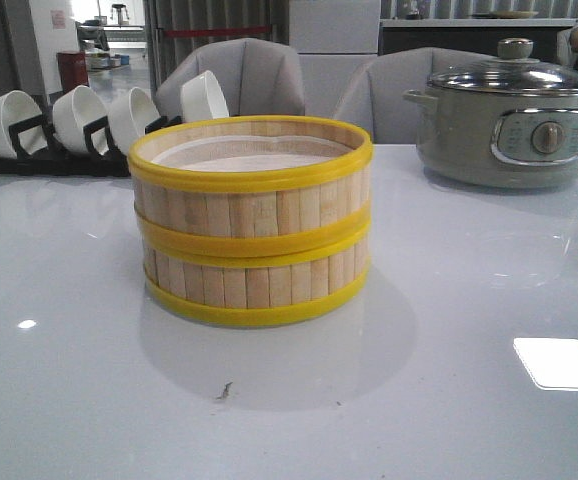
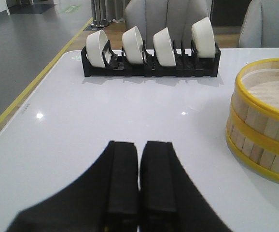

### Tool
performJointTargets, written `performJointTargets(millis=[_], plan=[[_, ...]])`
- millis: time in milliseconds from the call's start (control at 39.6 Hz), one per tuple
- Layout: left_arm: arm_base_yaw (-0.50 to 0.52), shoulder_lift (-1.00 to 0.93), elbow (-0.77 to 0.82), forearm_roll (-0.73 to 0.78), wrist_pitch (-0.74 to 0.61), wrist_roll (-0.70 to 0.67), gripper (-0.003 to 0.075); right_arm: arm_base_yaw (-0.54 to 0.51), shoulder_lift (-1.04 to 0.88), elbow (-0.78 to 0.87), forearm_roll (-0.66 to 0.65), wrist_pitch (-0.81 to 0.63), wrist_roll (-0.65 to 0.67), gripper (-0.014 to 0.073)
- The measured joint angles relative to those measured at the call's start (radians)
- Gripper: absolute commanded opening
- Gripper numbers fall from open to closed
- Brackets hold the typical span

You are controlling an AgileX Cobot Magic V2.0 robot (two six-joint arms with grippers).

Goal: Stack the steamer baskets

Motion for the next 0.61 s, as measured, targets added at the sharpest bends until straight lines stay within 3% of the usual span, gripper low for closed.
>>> performJointTargets(millis=[151, 353, 606], plan=[[0.000, 0.000, 0.000, 0.000, 0.000, 0.000, 0.0087, 0.000, 0.000, 0.000, 0.007, 0.034, 0.000, 0.0413], [0.000, 0.000, 0.000, 0.000, 0.000, 0.000, 0.0087, 0.000, 0.000, 0.000, 0.008, 0.113, 0.000, 0.0264], [0.000, 0.000, 0.000, 0.000, 0.000, 0.000, 0.0087, 0.000, 0.018, 0.000, 0.008, 0.083, 0.000, 0.0246]])
